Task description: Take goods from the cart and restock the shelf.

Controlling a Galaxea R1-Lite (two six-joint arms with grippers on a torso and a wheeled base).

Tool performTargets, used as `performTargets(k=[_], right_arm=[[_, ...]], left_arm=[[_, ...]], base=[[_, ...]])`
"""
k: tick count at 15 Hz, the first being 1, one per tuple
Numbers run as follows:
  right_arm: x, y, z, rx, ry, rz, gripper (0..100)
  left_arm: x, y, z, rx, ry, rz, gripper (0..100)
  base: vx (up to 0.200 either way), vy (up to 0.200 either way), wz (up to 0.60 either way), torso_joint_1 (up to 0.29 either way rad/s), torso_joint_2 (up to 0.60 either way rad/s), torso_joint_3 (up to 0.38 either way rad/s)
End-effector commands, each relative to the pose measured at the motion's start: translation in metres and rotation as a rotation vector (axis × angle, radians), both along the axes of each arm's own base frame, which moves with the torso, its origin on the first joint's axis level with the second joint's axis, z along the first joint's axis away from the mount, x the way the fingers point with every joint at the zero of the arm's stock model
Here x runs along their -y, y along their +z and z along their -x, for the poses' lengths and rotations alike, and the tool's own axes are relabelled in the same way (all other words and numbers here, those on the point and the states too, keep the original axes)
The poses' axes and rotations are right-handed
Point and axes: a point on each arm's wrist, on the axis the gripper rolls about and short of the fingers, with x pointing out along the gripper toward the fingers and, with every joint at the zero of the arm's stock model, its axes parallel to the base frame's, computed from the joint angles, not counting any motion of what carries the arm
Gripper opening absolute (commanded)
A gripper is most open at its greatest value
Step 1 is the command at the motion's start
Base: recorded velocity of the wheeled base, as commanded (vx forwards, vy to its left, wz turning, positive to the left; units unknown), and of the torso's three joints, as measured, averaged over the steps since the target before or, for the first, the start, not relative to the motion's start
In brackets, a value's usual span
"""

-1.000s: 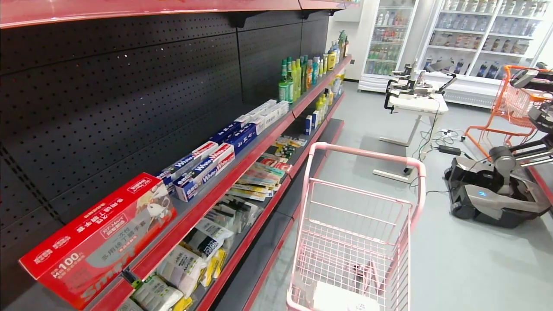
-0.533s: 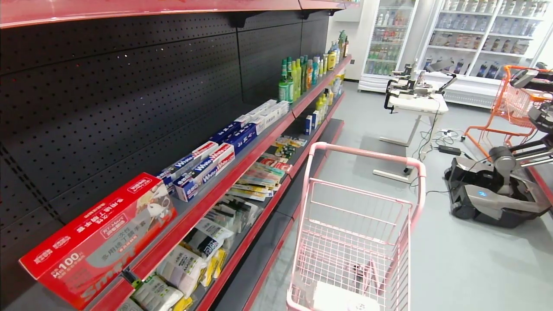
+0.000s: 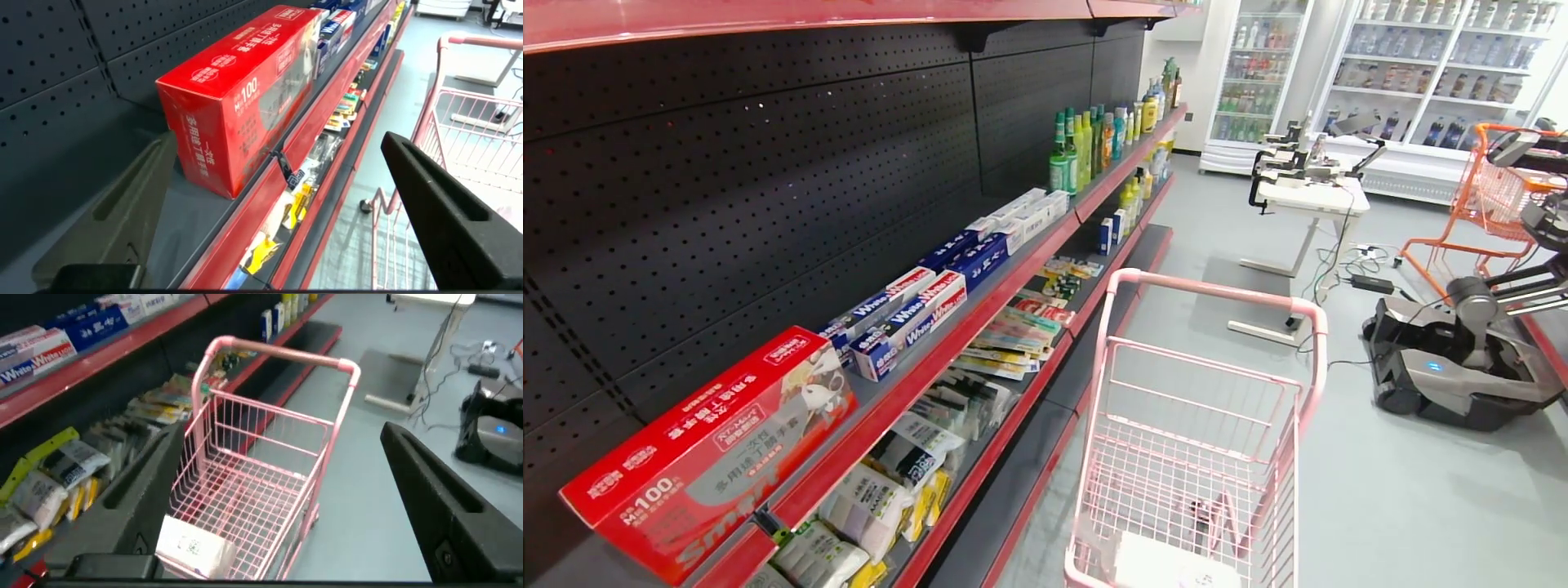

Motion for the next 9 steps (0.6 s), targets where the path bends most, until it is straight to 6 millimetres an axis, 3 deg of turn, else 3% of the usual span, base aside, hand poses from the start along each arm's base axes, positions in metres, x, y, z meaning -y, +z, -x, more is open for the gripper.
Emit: performTargets(k=[1, 6, 9], right_arm=[[-0.006, -0.013, -0.114, -0.412, 0.13, 0.014, 100], [-0.033, -0.089, -0.216, -0.766, 0.41, 0.211, 100], [-0.072, -0.12, -0.239, -0.846, 0.556, 0.283, 100]], left_arm=[[0.0, 0.0, 0.0, 0.001, 0.001, -0.001, 100], [0.0, 0.0, 0.0, 0.001, 0.003, -0.001, 100], [0.0, 0.0, 0.0, 0.001, 0.003, 0.001, 100]], base=[[0.0, 0.0, 0.0, 0.0, 0.0, 0.0], [0.0, 0.0, 0.0, 0.0, 0.0, 0.0], [0.0, 0.0, 0.0, 0.0, 0.0, 0.0]])
